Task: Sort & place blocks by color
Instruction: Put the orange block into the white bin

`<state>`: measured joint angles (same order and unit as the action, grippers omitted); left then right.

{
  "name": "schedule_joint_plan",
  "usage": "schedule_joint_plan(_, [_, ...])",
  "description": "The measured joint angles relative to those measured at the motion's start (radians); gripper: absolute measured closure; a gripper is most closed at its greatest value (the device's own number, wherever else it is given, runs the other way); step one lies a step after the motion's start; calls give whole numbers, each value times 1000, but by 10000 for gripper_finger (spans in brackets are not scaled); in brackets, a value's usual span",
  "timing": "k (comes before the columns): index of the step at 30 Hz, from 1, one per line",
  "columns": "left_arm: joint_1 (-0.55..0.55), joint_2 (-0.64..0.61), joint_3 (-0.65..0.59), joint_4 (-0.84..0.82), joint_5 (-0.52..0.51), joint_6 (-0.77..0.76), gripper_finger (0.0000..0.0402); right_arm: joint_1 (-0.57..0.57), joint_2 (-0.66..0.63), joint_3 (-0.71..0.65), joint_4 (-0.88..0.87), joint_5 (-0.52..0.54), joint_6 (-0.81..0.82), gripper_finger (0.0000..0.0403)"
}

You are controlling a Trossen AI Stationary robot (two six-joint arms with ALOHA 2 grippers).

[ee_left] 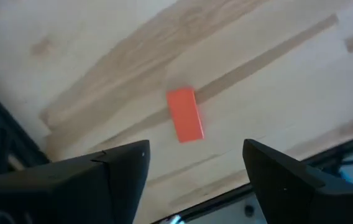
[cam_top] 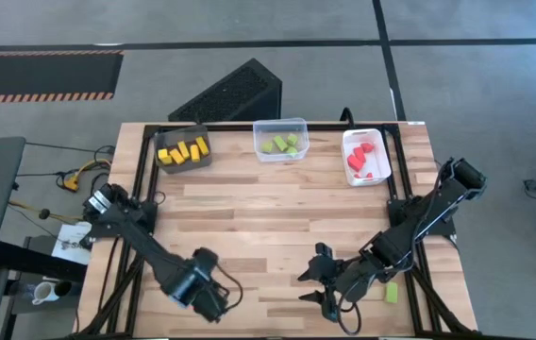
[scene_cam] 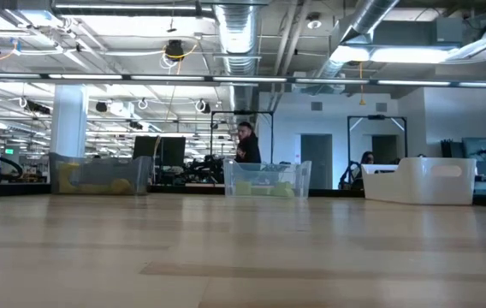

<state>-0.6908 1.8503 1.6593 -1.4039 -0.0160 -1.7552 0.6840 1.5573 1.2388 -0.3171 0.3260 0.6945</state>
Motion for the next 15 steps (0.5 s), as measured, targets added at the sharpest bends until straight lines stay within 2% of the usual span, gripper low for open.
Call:
schedule_joint_plan(4, [-27, -1, -102, 109, -7, -62, 162, 4, 0, 0, -5, -42, -38, 159])
schedule_joint_plan(9, [-50, 1, -265, 326, 48, -88, 162, 4, 0, 0, -11, -71, -50, 159])
schedule_joint_plan(15, [-56, 0, -358, 364, 20, -152, 162, 11, 0, 0, -25, -89, -48, 159])
